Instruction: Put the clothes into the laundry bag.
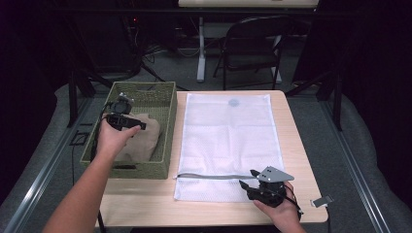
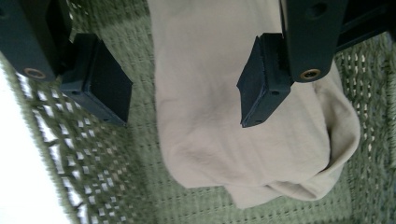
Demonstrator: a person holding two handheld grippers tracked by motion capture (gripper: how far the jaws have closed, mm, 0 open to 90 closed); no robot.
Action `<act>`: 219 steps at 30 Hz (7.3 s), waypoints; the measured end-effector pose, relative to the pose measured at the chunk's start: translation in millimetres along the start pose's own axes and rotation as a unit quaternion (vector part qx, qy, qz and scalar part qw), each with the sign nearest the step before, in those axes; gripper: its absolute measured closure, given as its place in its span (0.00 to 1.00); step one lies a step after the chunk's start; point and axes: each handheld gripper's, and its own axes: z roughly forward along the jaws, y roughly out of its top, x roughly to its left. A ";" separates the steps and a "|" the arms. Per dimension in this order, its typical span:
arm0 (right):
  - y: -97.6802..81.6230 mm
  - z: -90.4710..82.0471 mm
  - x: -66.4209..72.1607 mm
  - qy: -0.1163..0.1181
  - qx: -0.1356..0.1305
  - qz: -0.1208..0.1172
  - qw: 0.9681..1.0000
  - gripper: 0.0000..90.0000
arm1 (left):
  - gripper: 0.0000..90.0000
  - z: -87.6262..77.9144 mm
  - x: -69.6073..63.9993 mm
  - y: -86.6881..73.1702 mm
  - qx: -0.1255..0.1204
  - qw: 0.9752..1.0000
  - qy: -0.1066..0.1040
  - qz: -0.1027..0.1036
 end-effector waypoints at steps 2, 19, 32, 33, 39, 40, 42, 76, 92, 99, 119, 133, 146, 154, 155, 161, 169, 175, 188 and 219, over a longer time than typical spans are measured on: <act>0.0 0.0 -0.2 0.000 0.000 0.000 1.000 0.47 | 0.37 3.7 2.8 0.2 0.003 1.000 0.005 -0.005; -0.1 1.1 0.2 0.001 0.003 -0.001 1.000 0.47 | 0.35 28.8 16.6 -0.5 0.035 0.999 0.015 -0.034; 0.0 1.0 -0.4 -0.001 0.004 0.001 1.000 0.45 | 0.34 44.9 18.8 -2.0 0.056 0.997 0.030 -0.048; 0.0 1.0 -0.4 -0.001 0.004 0.001 1.000 0.45 | 0.34 44.9 18.8 -2.0 0.056 0.997 0.030 -0.048; 0.3 1.4 0.4 0.000 0.005 0.000 1.000 0.45 | 0.34 52.8 23.1 -7.1 0.063 0.996 0.032 -0.060; 0.5 1.4 0.5 0.000 0.005 0.000 1.000 0.45 | 0.34 54.2 24.6 -8.1 0.064 0.995 0.036 -0.062; 0.5 1.6 0.7 0.000 0.007 -0.001 1.000 0.44 | 0.33 56.0 27.1 -9.6 0.070 0.995 0.039 -0.064; 1.1 2.2 3.0 -0.001 0.008 -0.010 1.000 0.43 | 0.21 75.3 34.6 -13.7 0.104 0.990 0.048 -0.088; 1.1 2.6 3.2 -0.002 0.010 -0.012 1.000 0.43 | 0.17 81.4 36.7 -14.1 0.114 0.987 0.043 -0.101; 0.9 2.9 2.9 0.000 0.011 -0.012 1.000 0.43 | 0.17 81.9 38.4 -13.7 0.121 0.986 0.039 -0.103; 1.1 2.8 4.7 -0.004 0.011 -0.027 1.000 0.43 | 0.31 83.4 39.8 -14.9 0.126 0.986 0.033 -0.100; 1.5 3.0 8.1 -0.012 0.014 -0.046 0.999 0.43 | 0.48 78.4 44.6 -18.7 0.107 0.989 0.020 -0.102; 1.6 3.0 6.9 -0.010 0.013 -0.042 0.999 0.43 | 0.57 73.5 46.0 -18.7 0.101 0.990 0.024 -0.097; 1.6 3.3 6.8 -0.010 0.013 -0.041 0.999 0.43 | 0.59 70.6 46.6 -18.3 0.100 0.990 0.019 -0.094; 1.6 3.3 6.8 -0.010 0.013 -0.041 0.999 0.43 | 0.60 70.6 46.6 -18.3 0.100 0.990 0.019 -0.094; 1.6 3.3 6.8 -0.011 0.013 -0.041 0.999 0.43 | 0.60 68.8 47.2 -18.1 0.099 0.990 0.017 -0.097; 1.6 3.4 6.8 -0.010 0.013 -0.041 0.999 0.43 | 0.61 65.6 45.6 -15.7 0.093 0.991 0.017 -0.090; 1.6 3.5 6.8 -0.010 0.014 -0.041 0.999 0.43 | 0.61 62.3 45.1 -12.8 0.093 0.992 0.011 -0.089; 1.6 3.7 6.8 -0.011 0.013 -0.040 0.999 0.43 | 0.62 51.6 45.3 -7.2 0.079 0.993 0.004 -0.088; 2.7 1.6 7.7 -0.001 -0.004 -0.039 0.999 0.45 | 0.62 19.1 37.3 6.2 0.054 0.996 0.009 -0.065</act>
